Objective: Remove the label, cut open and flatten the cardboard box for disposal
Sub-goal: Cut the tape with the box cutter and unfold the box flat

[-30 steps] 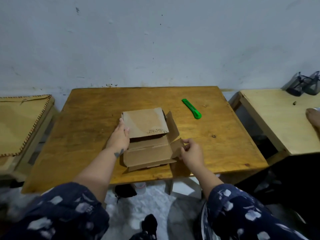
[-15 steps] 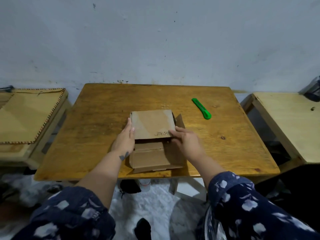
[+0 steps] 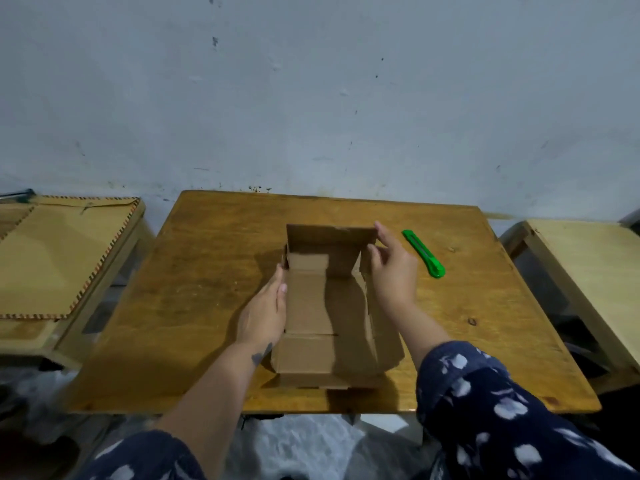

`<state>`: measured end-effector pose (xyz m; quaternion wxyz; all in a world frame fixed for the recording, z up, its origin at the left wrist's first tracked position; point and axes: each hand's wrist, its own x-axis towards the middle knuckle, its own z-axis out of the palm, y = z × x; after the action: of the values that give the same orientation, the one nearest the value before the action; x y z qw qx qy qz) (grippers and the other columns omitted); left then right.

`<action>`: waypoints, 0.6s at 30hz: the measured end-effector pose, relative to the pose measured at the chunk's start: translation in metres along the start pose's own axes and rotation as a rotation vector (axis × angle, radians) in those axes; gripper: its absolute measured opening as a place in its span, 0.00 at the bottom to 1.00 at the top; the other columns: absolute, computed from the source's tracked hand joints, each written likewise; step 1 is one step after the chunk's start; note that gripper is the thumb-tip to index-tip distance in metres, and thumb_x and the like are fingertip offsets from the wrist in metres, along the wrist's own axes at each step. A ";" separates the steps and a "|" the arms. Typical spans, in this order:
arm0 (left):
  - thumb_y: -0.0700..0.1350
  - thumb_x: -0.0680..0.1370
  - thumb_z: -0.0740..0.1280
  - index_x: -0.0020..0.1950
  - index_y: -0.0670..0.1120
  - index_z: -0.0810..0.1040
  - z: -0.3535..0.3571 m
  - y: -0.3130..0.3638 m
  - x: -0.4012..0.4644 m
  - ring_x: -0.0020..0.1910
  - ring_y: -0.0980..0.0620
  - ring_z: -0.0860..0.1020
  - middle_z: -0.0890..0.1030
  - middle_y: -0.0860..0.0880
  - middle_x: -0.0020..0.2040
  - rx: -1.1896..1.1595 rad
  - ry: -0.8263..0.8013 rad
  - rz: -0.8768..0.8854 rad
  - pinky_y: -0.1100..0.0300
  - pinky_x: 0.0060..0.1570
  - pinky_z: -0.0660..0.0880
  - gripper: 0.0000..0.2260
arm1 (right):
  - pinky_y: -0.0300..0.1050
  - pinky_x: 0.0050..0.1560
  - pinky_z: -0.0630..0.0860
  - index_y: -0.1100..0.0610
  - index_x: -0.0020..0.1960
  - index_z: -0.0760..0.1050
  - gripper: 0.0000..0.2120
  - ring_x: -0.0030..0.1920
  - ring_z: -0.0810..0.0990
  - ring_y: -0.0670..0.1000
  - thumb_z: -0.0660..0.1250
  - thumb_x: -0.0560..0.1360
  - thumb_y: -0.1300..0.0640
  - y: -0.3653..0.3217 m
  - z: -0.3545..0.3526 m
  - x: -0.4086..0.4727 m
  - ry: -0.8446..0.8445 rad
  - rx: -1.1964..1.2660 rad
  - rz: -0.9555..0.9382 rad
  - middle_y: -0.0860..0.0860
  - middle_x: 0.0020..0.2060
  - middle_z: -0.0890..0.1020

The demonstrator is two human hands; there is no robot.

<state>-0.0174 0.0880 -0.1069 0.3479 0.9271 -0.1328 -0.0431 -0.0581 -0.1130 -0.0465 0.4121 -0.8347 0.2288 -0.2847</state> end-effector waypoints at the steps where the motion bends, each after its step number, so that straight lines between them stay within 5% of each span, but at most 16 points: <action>1: 0.53 0.83 0.47 0.77 0.57 0.54 0.001 0.000 0.002 0.67 0.51 0.71 0.66 0.55 0.74 0.001 -0.004 0.013 0.57 0.57 0.72 0.21 | 0.43 0.55 0.77 0.52 0.66 0.72 0.20 0.53 0.81 0.49 0.64 0.76 0.64 -0.001 0.005 0.008 -0.001 0.032 0.044 0.52 0.56 0.82; 4: 0.54 0.83 0.47 0.77 0.58 0.52 0.001 0.000 0.006 0.68 0.53 0.70 0.65 0.57 0.74 0.006 -0.007 0.049 0.58 0.57 0.72 0.22 | 0.46 0.56 0.77 0.51 0.66 0.71 0.19 0.57 0.80 0.52 0.63 0.77 0.63 0.007 0.019 0.030 -0.044 -0.020 0.115 0.53 0.59 0.80; 9: 0.56 0.82 0.51 0.77 0.56 0.56 0.009 -0.001 0.006 0.69 0.54 0.70 0.65 0.56 0.74 -0.007 -0.005 0.066 0.57 0.58 0.74 0.23 | 0.41 0.47 0.73 0.49 0.74 0.63 0.26 0.49 0.80 0.53 0.61 0.77 0.61 0.022 0.041 0.063 -0.145 -0.114 0.111 0.53 0.59 0.80; 14: 0.54 0.81 0.54 0.75 0.55 0.62 0.016 0.004 0.011 0.64 0.55 0.74 0.70 0.56 0.71 0.017 0.081 0.057 0.62 0.54 0.75 0.22 | 0.42 0.44 0.72 0.53 0.71 0.69 0.21 0.49 0.81 0.57 0.57 0.79 0.64 0.033 0.053 0.110 -0.063 -0.105 0.157 0.57 0.55 0.82; 18: 0.51 0.81 0.56 0.74 0.56 0.62 0.020 0.008 0.023 0.63 0.58 0.74 0.69 0.59 0.70 -0.013 0.119 0.007 0.67 0.53 0.71 0.21 | 0.39 0.35 0.71 0.53 0.71 0.68 0.20 0.37 0.78 0.50 0.57 0.80 0.63 0.061 0.057 0.152 -0.114 -0.103 0.302 0.55 0.51 0.82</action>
<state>-0.0005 0.0630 -0.1164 0.3612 0.9253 -0.1149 0.0126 0.0823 -0.2086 -0.0819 0.4192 -0.8257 0.3420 -0.1597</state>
